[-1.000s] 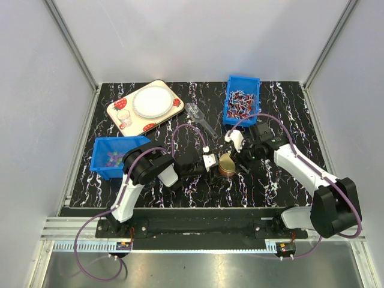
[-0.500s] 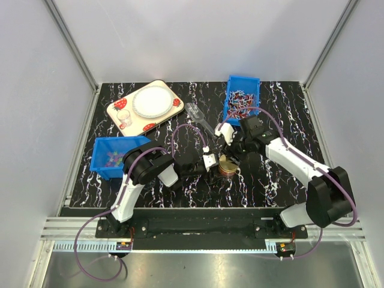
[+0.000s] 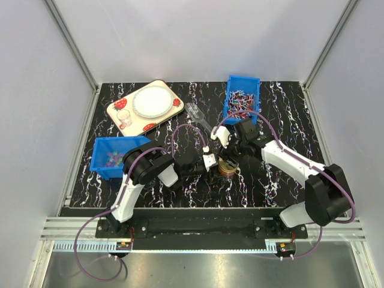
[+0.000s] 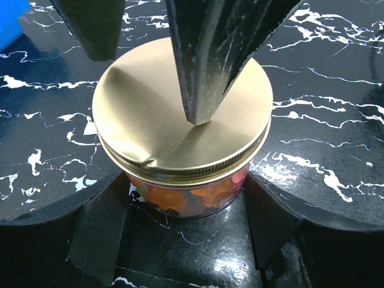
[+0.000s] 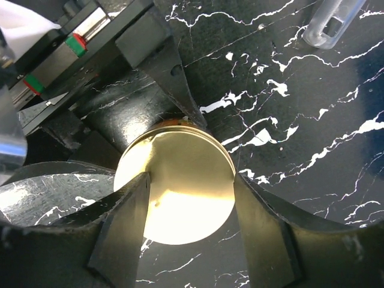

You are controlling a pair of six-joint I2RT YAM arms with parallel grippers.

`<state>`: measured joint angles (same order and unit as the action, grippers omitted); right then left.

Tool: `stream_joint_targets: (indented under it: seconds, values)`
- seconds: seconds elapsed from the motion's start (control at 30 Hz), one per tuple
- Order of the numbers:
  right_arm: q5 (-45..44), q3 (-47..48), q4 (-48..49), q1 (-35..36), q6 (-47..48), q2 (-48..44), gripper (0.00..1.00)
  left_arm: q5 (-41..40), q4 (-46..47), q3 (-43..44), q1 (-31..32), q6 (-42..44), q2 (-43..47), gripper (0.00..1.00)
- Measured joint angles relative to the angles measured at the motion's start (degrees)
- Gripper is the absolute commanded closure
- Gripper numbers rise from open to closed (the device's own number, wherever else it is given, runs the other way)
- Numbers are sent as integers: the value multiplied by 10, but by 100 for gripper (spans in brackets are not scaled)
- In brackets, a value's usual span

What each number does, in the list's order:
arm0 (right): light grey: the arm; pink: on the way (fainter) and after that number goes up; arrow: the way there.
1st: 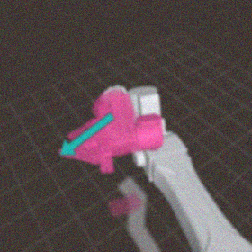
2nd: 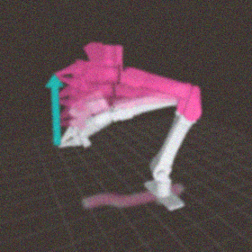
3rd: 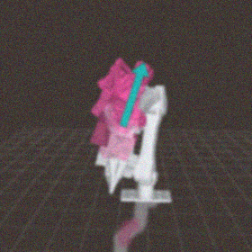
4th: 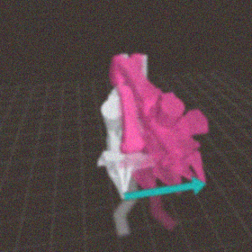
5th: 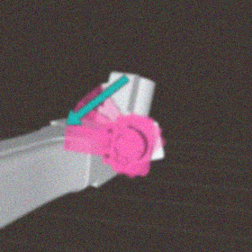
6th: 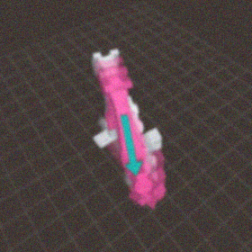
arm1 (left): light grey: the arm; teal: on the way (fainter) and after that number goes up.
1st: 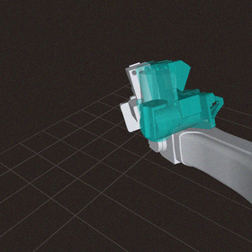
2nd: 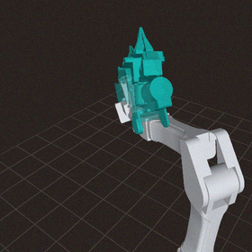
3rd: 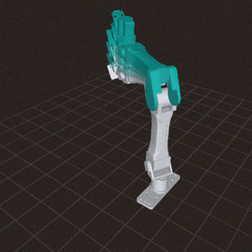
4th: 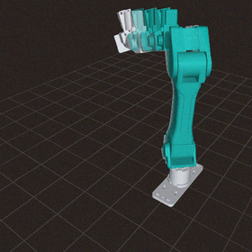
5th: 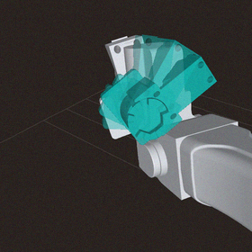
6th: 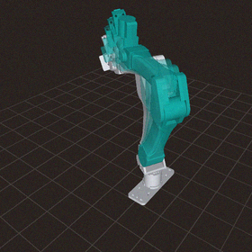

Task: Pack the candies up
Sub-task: Screw the bottle lid onto the packing bottle.

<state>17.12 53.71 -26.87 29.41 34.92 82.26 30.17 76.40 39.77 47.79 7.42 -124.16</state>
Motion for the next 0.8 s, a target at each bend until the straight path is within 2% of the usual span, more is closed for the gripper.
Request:
stream_joint_targets:
  seconds: [0.3, 0.53, 0.6, 0.7, 0.8]
  values:
    - [6, 48, -21, -4, 7, 42, 34, 0, 0, 0, 0, 0, 0, 41]
    - [56, 86, -31, -44, 10, 86, 34, 0, 0, 0, 0, 0, 0, 41]
    - [66, 88, -34, -51, 13, 89, 38, 0, 0, 0, 0, 0, 0, 41]
    - [76, 89, -43, -56, 19, 90, 49, 0, 0, 0, 0, 0, 0, 41]
    - [92, 89, -58, -57, 29, 90, 51, 0, 0, 0, 0, 0, 0, 41]
